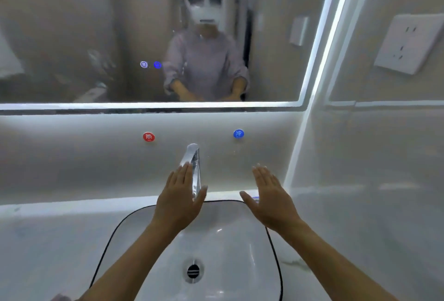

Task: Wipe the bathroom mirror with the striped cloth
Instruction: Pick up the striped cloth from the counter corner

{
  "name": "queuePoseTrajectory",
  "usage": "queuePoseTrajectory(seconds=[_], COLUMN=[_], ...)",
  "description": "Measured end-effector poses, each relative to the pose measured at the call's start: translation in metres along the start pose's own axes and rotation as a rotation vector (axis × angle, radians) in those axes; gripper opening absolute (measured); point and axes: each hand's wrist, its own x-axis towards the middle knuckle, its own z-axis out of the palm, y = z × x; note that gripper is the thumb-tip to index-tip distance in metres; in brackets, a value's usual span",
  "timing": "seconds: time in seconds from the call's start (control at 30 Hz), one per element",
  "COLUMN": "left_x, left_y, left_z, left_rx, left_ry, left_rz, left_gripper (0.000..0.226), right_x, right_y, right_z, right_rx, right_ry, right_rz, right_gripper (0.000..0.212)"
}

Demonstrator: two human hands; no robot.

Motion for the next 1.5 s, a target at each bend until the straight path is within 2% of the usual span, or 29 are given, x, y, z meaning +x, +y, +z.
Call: queuePoseTrajectory(seconds=[0.23, 0.4, 0.5, 0.57, 0.83, 1.03, 1.27, 1.5], left_x=[0.028, 0.049, 0.064, 0.074, 0.116, 0.147, 0.175, 0.186], left_y=[0.021, 0.043, 0.047, 0.049, 0.056, 0.063, 0.067, 0.067], left_z=[0.052, 0.089, 0.113, 0.13, 0.19, 0.236, 0.3, 0.343], left_rx=[-0.076, -0.117, -0.092, -0.113, -0.238, -0.196, -0.126, -0.139], left_ry=[-0.098, -0.247, -0.312, -0.355, -0.565, -0.779, -0.953, -0.979], left_rz=[0.019, 0.02, 0.013, -0.004, -0.041, 0.018, 0.035, 0.011], left_gripper=[0.088, 0.097, 0.077, 0.067, 0.066, 0.066, 0.067, 0.065], right_x=[0.001, 0.003, 0.007, 0.012, 0.039, 0.047, 0.049, 0.045], right_y=[0.046, 0.08, 0.097, 0.108, 0.147, 0.168, 0.194, 0.207], right_z=[0.014, 0.031, 0.043, 0.053, 0.103, 0.147, 0.191, 0.221], right_rx=[0.034, 0.052, 0.07, 0.079, 0.209, 0.304, 0.374, 0.368], right_ry=[-0.014, -0.096, -0.12, -0.13, -0.163, -0.167, -0.208, -0.201], right_rz=[0.162, 0.28, 0.333, 0.363, 0.493, 0.604, 0.693, 0.775], right_gripper=[0.104, 0.092, 0.095, 0.08, 0.072, 0.069, 0.069, 0.068])
